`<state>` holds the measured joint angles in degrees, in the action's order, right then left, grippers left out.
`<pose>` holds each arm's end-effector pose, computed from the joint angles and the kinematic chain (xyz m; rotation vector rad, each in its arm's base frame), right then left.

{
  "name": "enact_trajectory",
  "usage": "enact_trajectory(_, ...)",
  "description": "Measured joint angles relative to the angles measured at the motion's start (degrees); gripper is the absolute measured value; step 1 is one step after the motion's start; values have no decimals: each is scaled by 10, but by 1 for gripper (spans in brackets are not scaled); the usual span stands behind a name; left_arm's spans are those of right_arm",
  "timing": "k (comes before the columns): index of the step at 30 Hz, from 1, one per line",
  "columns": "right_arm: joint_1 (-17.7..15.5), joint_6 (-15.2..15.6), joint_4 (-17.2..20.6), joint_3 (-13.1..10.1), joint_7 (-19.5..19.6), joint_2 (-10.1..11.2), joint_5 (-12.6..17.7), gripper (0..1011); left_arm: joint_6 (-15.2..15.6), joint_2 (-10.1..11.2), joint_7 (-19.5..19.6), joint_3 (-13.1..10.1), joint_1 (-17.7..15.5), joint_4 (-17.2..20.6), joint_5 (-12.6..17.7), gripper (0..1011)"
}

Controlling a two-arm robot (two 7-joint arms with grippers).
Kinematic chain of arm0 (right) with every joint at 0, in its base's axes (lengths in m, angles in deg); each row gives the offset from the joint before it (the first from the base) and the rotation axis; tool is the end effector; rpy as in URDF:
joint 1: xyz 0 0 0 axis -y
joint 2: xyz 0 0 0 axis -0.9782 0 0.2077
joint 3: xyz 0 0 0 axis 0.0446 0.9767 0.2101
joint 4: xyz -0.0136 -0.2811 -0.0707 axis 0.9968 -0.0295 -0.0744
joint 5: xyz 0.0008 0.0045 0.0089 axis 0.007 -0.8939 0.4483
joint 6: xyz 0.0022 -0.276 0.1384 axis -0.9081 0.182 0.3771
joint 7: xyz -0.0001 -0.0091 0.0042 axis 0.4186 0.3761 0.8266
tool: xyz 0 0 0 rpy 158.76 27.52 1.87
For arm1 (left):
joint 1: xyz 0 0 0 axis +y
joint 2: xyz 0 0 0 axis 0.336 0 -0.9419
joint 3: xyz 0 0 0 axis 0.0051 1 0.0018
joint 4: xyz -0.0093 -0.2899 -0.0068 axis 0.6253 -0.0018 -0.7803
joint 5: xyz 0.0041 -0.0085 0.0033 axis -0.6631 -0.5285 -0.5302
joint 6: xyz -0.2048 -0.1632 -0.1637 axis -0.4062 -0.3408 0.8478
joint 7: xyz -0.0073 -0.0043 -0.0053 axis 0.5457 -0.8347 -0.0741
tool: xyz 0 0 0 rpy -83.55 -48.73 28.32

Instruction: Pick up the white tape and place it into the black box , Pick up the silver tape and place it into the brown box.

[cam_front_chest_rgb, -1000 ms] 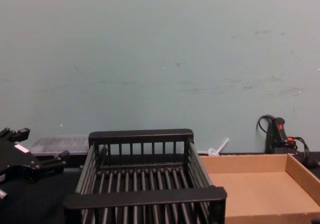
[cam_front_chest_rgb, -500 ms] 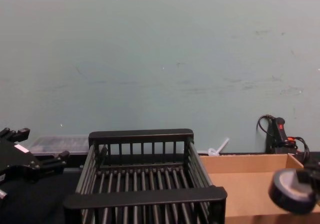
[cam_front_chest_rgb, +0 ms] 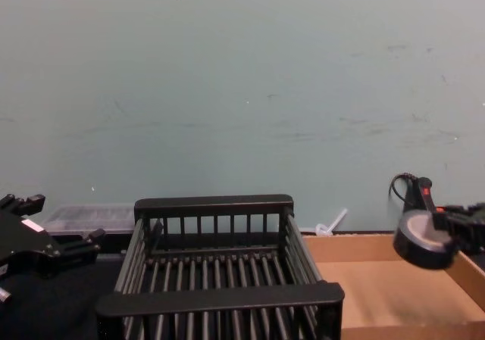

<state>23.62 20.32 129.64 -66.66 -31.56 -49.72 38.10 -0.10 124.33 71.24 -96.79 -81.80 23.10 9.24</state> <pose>0.3714 -0.0616 -0.2353 -0.3216 0.0338 -1.0372 0.3581 0.0825 -0.3022 0.3043 -0.2850 1.2479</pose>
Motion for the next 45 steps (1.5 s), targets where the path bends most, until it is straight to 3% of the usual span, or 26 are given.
enact_trajectory(11, 82, -6, -107, 20, 9, -49, -34, 134, 0, 0, 0, 0, 0, 0, 0, 1001)
enact_trajectory(20, 115, -11, -175, 32, 8, -81, -54, 134, 0, 0, 0, 0, 0, 0, 0, 1001)
enact_trajectory(29, 123, -12, -206, 35, 7, -94, -70, 134, 0, 0, 0, 0, 0, 0, 0, 1001)
enact_trajectory(41, 122, -12, -204, 35, 7, -93, -69, 138, 0, 0, 0, 0, 0, 0, 0, 1001)
enact_trajectory(45, 122, -12, -203, 35, 7, -93, -68, 253, 0, 0, 0, 0, 0, 0, 0, 1001)
